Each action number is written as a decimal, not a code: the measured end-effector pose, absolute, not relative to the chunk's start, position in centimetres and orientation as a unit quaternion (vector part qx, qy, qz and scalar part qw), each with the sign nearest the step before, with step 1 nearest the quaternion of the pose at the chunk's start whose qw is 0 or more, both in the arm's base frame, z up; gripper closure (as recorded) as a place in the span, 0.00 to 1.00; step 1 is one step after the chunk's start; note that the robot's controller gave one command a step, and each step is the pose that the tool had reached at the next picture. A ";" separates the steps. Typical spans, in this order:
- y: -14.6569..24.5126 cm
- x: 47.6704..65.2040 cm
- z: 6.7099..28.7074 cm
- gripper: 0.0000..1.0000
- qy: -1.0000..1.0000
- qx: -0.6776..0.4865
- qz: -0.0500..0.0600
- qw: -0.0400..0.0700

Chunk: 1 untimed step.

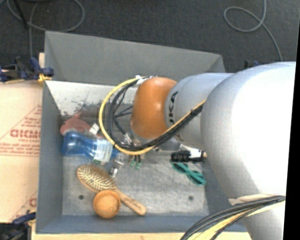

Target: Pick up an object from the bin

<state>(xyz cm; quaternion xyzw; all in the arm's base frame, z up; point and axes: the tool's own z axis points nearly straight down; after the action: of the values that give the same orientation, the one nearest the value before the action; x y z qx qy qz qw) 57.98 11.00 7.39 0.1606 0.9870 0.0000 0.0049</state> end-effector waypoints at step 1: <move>11.0 58.0 7.4 0.00 0.987 0.161 0.000 0.005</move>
Offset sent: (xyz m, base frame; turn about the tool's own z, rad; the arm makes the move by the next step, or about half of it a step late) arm 0.0000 0.0000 0.0000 0.0000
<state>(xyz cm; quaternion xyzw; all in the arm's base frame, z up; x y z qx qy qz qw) 58.00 11.00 7.38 0.1606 0.9870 0.0003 0.0049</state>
